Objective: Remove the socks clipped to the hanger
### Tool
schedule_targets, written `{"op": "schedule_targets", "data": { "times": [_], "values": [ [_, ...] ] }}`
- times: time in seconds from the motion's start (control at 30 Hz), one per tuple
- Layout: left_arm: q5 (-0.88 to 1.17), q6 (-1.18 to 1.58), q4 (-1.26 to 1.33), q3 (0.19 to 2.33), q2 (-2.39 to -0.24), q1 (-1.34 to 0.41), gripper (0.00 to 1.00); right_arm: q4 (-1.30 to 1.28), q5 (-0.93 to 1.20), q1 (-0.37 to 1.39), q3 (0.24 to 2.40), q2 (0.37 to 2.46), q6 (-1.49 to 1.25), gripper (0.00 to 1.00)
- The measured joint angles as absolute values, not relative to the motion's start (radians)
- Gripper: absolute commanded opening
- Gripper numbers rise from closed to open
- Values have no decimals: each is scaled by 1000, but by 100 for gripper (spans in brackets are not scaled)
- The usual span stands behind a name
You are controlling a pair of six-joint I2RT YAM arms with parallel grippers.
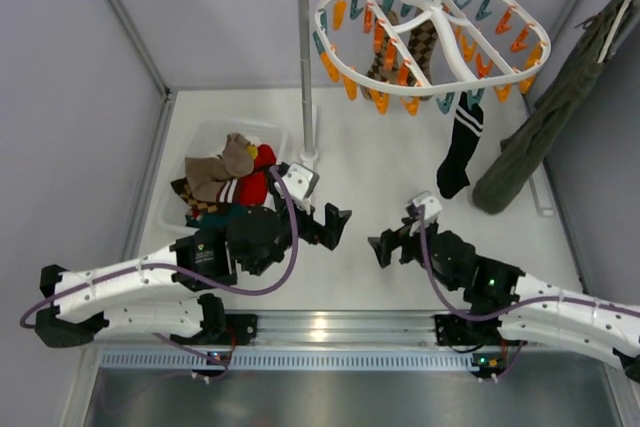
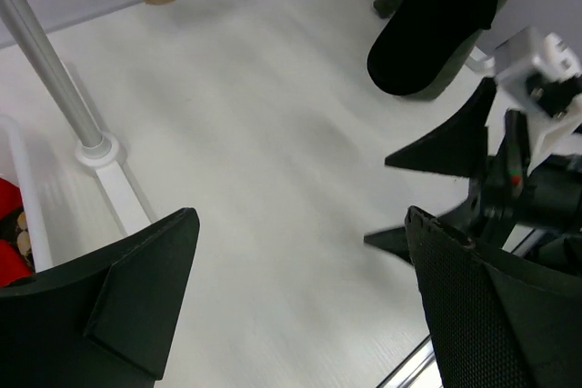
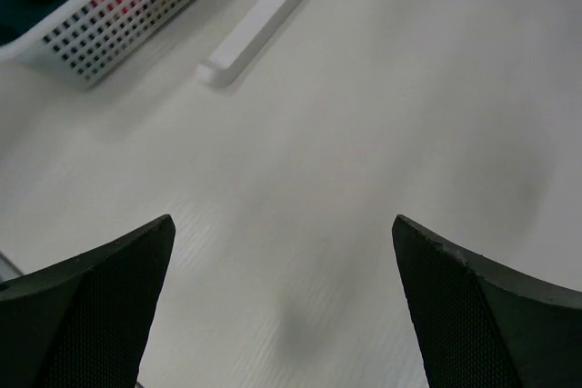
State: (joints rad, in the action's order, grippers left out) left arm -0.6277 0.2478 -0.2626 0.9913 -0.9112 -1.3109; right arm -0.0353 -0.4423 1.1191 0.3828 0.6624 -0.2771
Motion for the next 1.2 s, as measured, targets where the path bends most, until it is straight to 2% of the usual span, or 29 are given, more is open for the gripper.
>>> {"op": "schedule_targets", "data": {
  "times": [0.13,0.3,0.43,0.57,0.77,0.87,0.93,0.97,1.0,1.2],
  "values": [
    [-622,267,-254,991,-921,-1311,99,-183,-599,1028,410,538,-347,93],
    [-640,271,-236,991,-917,-1311,99,-398,-805,938,509,569,-441,97],
    [-648,271,-234,986,-903,-1311,99,-461,-896,886,582,622,-455,100],
    [-648,271,-234,985,-890,-1311,98,-398,-847,743,599,635,-346,99],
    [-641,264,-235,984,-885,-1311,99,-196,-608,525,597,620,-147,94],
    [-636,263,-235,982,-886,-1311,99,-116,-482,456,597,650,-91,78],
    [-632,263,-235,982,-886,-1311,99,-70,-421,432,597,673,-64,55],
    [-628,263,-235,982,-886,-1311,98,-47,-393,426,596,686,-47,36],
    [-624,263,-235,982,-886,-1311,99,-29,-372,422,596,694,-31,28],
    [-609,258,-235,983,-885,-1311,99,91,-295,416,568,701,9,0]
  ]
}}
